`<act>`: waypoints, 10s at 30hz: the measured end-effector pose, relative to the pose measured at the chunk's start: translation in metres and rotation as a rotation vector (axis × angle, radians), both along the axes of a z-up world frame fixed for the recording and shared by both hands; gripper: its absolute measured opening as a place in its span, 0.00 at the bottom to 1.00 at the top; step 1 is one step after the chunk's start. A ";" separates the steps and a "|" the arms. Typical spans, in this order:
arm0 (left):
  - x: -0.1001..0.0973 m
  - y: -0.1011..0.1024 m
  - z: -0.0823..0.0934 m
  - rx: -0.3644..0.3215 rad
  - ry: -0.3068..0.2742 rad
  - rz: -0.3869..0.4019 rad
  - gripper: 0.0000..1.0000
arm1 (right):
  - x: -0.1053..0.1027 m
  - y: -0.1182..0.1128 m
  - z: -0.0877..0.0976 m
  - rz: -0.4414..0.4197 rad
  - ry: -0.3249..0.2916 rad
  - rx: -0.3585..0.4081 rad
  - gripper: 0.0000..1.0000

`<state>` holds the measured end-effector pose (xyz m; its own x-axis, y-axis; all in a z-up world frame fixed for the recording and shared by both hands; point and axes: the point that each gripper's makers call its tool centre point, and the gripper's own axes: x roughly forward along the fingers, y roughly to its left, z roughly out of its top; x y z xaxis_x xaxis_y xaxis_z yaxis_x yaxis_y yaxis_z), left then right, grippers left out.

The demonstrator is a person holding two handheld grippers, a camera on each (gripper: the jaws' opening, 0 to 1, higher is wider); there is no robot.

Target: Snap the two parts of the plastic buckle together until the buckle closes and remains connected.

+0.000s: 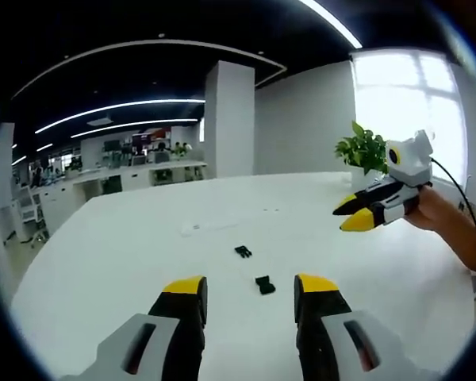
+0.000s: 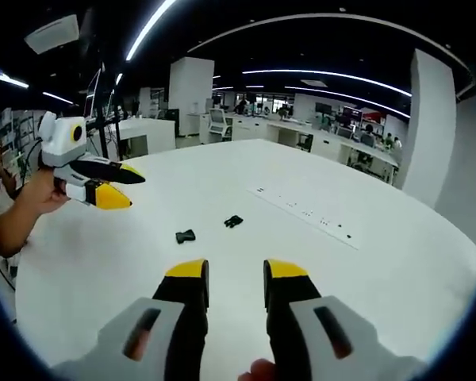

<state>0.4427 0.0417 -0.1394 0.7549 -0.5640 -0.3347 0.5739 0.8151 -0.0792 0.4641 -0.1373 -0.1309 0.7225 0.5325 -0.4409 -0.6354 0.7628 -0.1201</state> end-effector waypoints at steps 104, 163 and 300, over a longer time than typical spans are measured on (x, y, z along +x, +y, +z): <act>0.042 0.011 -0.040 0.117 0.051 0.014 0.44 | 0.001 0.131 -0.066 0.330 0.083 0.029 0.28; 0.034 -0.045 -0.066 0.096 0.092 0.048 0.26 | 0.051 0.058 -0.053 0.116 0.052 0.021 0.24; 0.023 -0.061 -0.067 0.096 0.069 0.009 0.12 | 0.034 0.030 -0.069 0.116 0.065 0.049 0.22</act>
<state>0.4660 -0.0193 -0.2065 0.7327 -0.5203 -0.4387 0.5627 0.8257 -0.0394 0.4979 -0.1078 -0.2004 0.6259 0.6326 -0.4561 -0.7247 0.6879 -0.0404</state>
